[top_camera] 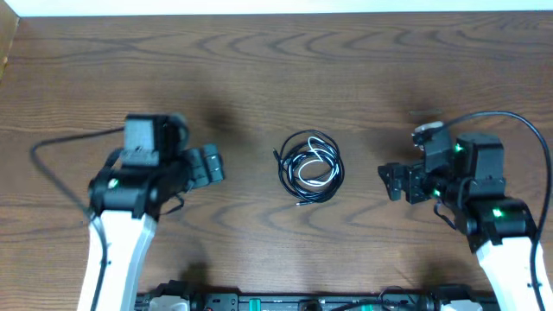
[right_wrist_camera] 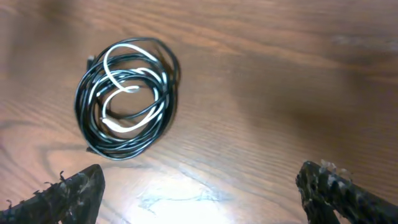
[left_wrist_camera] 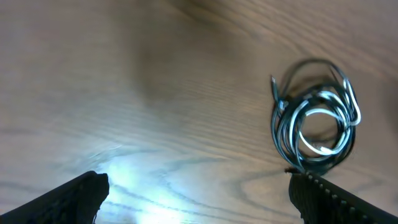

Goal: Untangle cables
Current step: 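Raise both grippers and move them toward the cable bundle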

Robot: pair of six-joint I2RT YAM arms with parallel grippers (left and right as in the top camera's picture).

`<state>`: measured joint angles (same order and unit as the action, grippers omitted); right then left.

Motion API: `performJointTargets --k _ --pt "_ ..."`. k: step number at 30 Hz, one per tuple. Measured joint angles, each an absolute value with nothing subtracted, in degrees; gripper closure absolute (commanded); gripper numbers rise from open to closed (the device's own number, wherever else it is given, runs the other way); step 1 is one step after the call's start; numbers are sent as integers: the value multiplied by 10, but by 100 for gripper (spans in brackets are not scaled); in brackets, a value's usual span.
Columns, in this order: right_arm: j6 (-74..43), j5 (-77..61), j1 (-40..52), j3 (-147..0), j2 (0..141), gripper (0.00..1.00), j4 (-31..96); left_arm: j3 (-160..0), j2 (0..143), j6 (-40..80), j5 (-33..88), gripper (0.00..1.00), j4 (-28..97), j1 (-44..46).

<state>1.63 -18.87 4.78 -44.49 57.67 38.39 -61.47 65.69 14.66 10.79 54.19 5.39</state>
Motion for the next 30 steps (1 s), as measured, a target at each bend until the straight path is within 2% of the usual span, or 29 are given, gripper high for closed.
performJointTargets --k 10,13,14,15,19,23,30 --pt "-21 -149 131 -556 708 12 425 -623 731 133 104 2 450 164" --pt "-51 -116 148 -557 735 13 423 -624 755 141 103 9 416 171" --pt "-58 -107 152 -557 742 13 424 -624 766 147 102 15 400 171" --pt "-62 -99 154 -557 750 12 425 -624 778 150 102 17 391 171" --pt "-73 -47 156 -557 754 7 438 -624 833 161 107 20 359 181" --pt "-75 -3 156 -557 754 6 454 -624 888 159 107 21 337 217" --pt "-75 24 156 -557 754 6 465 -624 960 143 109 37 298 285"
